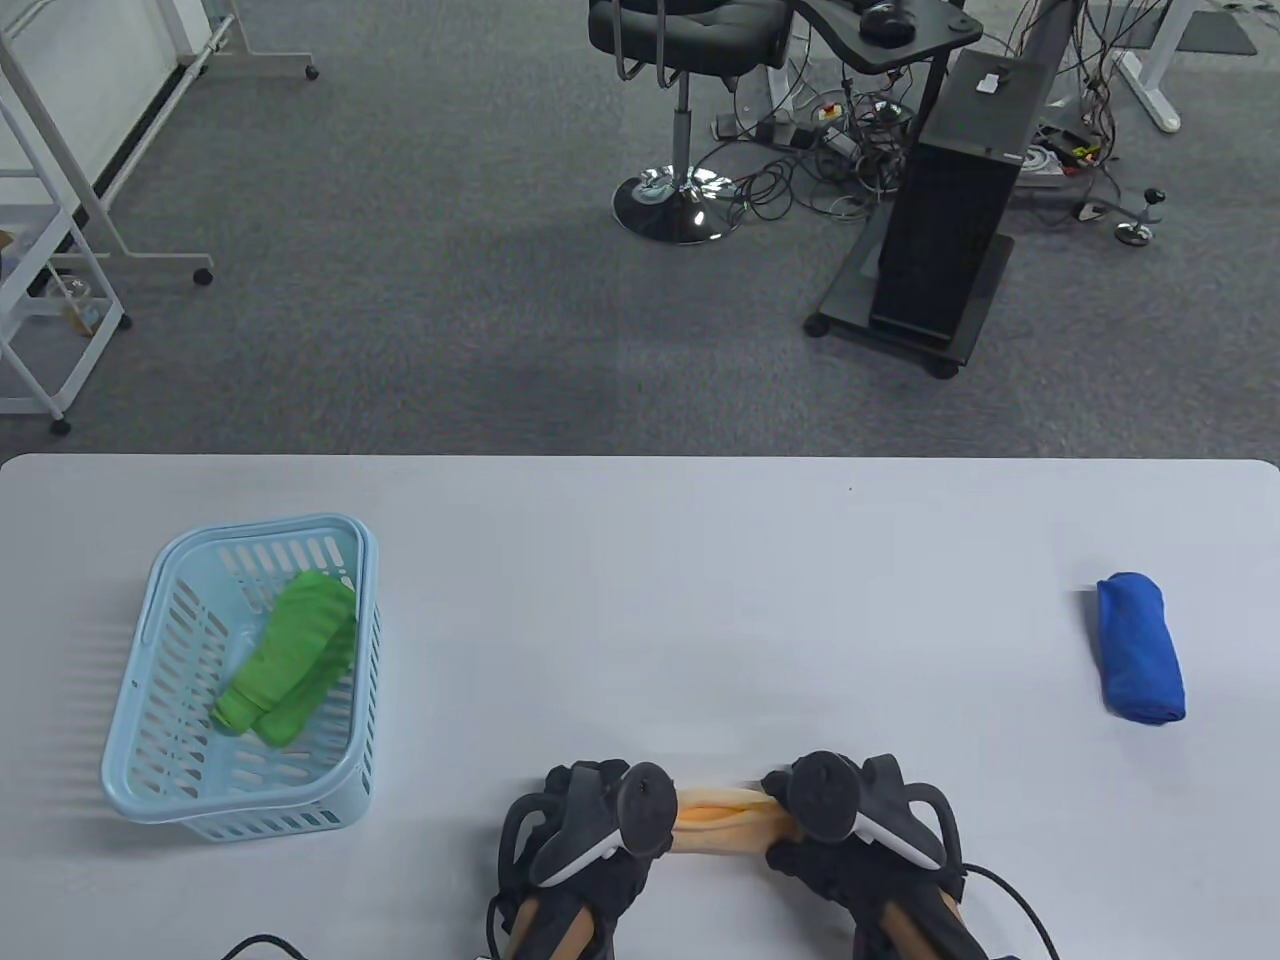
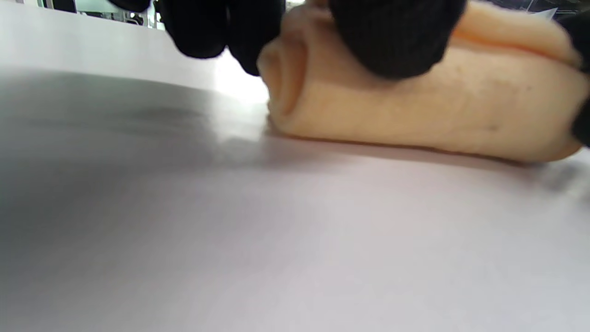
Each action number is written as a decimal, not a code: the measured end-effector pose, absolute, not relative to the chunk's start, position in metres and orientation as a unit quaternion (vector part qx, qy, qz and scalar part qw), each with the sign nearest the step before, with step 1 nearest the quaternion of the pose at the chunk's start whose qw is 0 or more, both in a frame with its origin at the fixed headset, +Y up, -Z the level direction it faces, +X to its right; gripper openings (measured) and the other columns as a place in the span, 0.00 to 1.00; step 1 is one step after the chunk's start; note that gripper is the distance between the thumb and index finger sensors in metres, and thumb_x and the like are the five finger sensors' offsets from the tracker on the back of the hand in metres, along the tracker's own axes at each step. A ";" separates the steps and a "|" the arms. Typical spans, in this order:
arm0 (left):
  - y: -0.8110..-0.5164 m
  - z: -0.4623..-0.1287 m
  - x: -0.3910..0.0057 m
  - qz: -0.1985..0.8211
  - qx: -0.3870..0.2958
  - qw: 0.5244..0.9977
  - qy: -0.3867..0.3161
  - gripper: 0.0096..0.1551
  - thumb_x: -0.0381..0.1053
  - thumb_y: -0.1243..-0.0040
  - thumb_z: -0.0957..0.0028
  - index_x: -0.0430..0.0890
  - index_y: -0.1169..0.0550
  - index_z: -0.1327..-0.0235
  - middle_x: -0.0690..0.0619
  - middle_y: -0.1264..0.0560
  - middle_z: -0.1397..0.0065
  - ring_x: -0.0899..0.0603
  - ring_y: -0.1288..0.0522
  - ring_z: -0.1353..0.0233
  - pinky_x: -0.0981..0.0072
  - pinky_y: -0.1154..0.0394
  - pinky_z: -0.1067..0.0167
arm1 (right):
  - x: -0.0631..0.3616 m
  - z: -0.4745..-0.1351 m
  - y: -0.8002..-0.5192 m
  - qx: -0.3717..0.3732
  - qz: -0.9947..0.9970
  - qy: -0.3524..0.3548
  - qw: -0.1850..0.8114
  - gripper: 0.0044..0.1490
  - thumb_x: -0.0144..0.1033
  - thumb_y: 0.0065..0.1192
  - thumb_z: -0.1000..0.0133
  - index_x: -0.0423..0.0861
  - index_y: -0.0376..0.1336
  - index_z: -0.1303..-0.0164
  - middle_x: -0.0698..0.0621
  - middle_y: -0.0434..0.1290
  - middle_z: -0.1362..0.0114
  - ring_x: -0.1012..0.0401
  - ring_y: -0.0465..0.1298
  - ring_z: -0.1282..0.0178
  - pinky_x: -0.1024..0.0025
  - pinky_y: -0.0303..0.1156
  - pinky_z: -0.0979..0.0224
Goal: Roll rectangular towel into towel roll
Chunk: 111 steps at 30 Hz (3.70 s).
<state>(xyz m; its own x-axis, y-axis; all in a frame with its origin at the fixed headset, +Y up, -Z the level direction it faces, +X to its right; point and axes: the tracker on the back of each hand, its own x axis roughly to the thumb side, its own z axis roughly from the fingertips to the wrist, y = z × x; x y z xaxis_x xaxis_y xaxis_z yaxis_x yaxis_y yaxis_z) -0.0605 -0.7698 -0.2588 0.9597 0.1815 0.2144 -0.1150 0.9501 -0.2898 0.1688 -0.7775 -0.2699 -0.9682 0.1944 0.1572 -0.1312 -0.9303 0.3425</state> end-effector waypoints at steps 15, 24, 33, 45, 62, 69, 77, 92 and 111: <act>-0.766 -0.255 -0.053 0.002 -0.070 0.986 -0.152 0.43 0.59 0.31 0.63 0.64 0.35 0.31 0.47 0.34 0.26 0.34 0.38 0.24 0.29 0.47 0.29 | 0.168 -0.267 -0.775 0.105 0.974 0.179 0.088 0.49 0.60 0.59 0.64 0.51 0.60 0.31 0.45 0.55 0.23 0.45 0.53 0.20 0.37 0.50 0.23; -0.764 -0.262 -0.057 0.022 -0.082 0.989 -0.118 0.34 0.55 0.35 0.59 0.64 0.28 0.34 0.47 0.31 0.28 0.33 0.37 0.24 0.29 0.45 0.29 | 0.161 -0.259 -0.756 0.153 0.958 0.124 0.206 0.52 0.56 0.61 0.62 0.58 0.50 0.25 0.54 0.48 0.20 0.50 0.53 0.18 0.36 0.46 0.22; -0.760 -0.272 -0.104 0.058 -0.105 0.993 -0.001 0.30 0.51 0.35 0.57 0.69 0.25 0.38 0.45 0.28 0.27 0.31 0.37 0.23 0.29 0.45 0.29 | 0.109 -0.233 -0.755 0.251 0.948 0.147 0.128 0.46 0.57 0.59 0.62 0.59 0.58 0.28 0.56 0.49 0.19 0.51 0.56 0.19 0.38 0.51 0.22; -0.750 -0.267 -0.110 0.077 -0.087 0.993 -0.032 0.38 0.54 0.37 0.56 0.69 0.33 0.29 0.42 0.46 0.17 0.31 0.47 0.19 0.29 0.49 0.28 | 0.085 -0.236 -0.766 0.261 0.956 0.110 -0.073 0.54 0.58 0.57 0.64 0.56 0.47 0.25 0.59 0.38 0.19 0.52 0.44 0.17 0.40 0.45 0.20; -0.733 -0.262 -0.135 0.146 -0.090 0.985 -0.033 0.53 0.72 0.42 0.63 0.63 0.44 0.20 0.39 0.57 0.15 0.28 0.55 0.18 0.25 0.54 0.29 | 0.249 -0.333 -0.772 -0.109 0.981 0.125 -0.103 0.59 0.61 0.52 0.64 0.53 0.36 0.26 0.46 0.38 0.20 0.44 0.50 0.19 0.37 0.45 0.22; -0.735 -0.263 -0.134 0.146 -0.098 0.984 -0.033 0.53 0.72 0.42 0.62 0.62 0.43 0.20 0.39 0.57 0.15 0.28 0.57 0.17 0.25 0.55 0.29 | 0.321 -0.334 -0.769 -0.215 0.966 0.138 -0.041 0.57 0.61 0.53 0.64 0.54 0.41 0.25 0.46 0.42 0.20 0.44 0.49 0.19 0.36 0.44 0.23; -0.735 -0.262 -0.136 0.143 -0.105 0.984 -0.020 0.52 0.70 0.42 0.61 0.61 0.42 0.20 0.39 0.56 0.15 0.28 0.55 0.18 0.26 0.54 0.29 | 0.323 -0.333 -0.759 -0.207 0.977 0.019 0.041 0.51 0.54 0.56 0.62 0.48 0.50 0.28 0.44 0.49 0.22 0.47 0.58 0.21 0.37 0.51 0.24; -0.735 -0.262 -0.133 0.139 -0.113 0.983 -0.027 0.51 0.70 0.43 0.61 0.60 0.42 0.20 0.38 0.55 0.15 0.28 0.55 0.18 0.25 0.54 0.29 | 0.285 -0.347 -0.780 -0.119 0.979 0.109 -0.121 0.54 0.62 0.54 0.65 0.61 0.45 0.26 0.55 0.33 0.20 0.51 0.38 0.17 0.40 0.42 0.19; -0.736 -0.264 -0.131 0.138 -0.121 0.983 -0.028 0.51 0.70 0.43 0.61 0.60 0.42 0.20 0.38 0.55 0.15 0.28 0.55 0.18 0.25 0.54 0.29 | 0.352 -0.365 -0.772 -0.277 0.936 0.197 -0.087 0.59 0.65 0.50 0.64 0.57 0.36 0.24 0.50 0.28 0.21 0.48 0.32 0.18 0.36 0.35 0.21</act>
<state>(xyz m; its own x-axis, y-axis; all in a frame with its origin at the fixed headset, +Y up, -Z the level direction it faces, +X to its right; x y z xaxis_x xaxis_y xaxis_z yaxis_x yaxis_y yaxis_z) -0.1307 -0.7358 -0.2636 0.9604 0.2776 0.0221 -0.2640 0.9328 -0.2454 0.3524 -0.7725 -0.3648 -0.8318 -0.2713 -0.4843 0.0529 -0.9072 0.4175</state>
